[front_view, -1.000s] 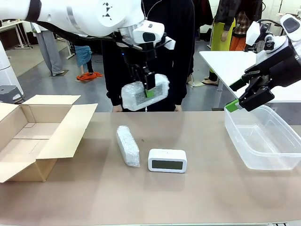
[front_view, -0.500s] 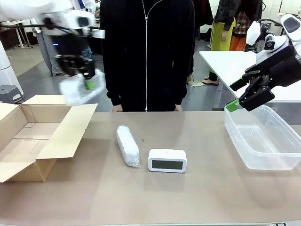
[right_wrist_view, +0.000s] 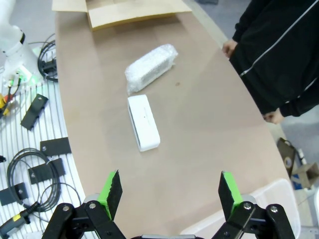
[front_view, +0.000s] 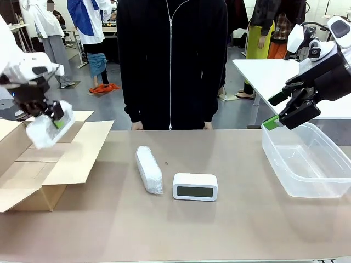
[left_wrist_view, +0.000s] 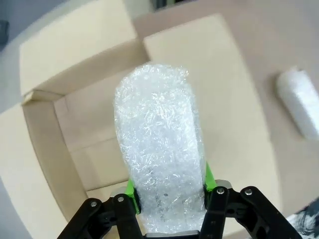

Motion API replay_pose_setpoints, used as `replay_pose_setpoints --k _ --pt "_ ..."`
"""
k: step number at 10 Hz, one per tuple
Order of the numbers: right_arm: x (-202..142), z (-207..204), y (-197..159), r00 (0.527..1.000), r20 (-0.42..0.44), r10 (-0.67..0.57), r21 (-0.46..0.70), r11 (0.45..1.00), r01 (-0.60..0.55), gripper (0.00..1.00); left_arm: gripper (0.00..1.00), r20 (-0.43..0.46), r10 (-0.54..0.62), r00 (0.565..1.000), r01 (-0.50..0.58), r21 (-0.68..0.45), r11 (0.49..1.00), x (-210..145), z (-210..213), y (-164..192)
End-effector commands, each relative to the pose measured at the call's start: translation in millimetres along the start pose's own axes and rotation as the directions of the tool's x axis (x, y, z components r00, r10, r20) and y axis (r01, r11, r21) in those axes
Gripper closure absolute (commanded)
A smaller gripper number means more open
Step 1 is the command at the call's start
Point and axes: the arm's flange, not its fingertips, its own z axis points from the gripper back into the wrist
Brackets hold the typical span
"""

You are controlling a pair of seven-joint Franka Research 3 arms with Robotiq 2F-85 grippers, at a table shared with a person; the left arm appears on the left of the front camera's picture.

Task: Separate and place wrapped and unwrapped clocks.
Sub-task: If the picked Digital clock is wrapped, place it in the Package Box ; if not, place it in the Organizing box.

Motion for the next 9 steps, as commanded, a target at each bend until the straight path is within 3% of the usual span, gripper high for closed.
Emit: replay_pose_setpoints --k 1,5,8,9 --pt "0.7 -2.1 0.5 1.0 0.015 -0.014 0.022 1.0 0.014 0.0 0.46 -0.089 0.049 0.995 -0.041 0.085 0.996 8.8 -30.9 15.7" --pt "0.7 -2.1 0.5 1.0 0.015 -0.014 0.022 1.0 0.014 0.0 0.46 -0.167 0.112 0.98 -0.097 0.093 0.991 11.0 -90.7 36.5" --pt "0.7 -2.1 0.5 1.0 0.015 -0.014 0.022 1.0 0.014 0.0 0.46 -0.145 0.199 0.969 -0.186 0.097 0.978 4.3 -116.4 47.5" --pt "0.7 -2.1 0.5 1.0 0.015 -0.014 0.022 1.0 0.014 0.0 0.0 -0.138 0.204 0.969 -0.194 0.083 0.977 4.2 -116.6 47.3"
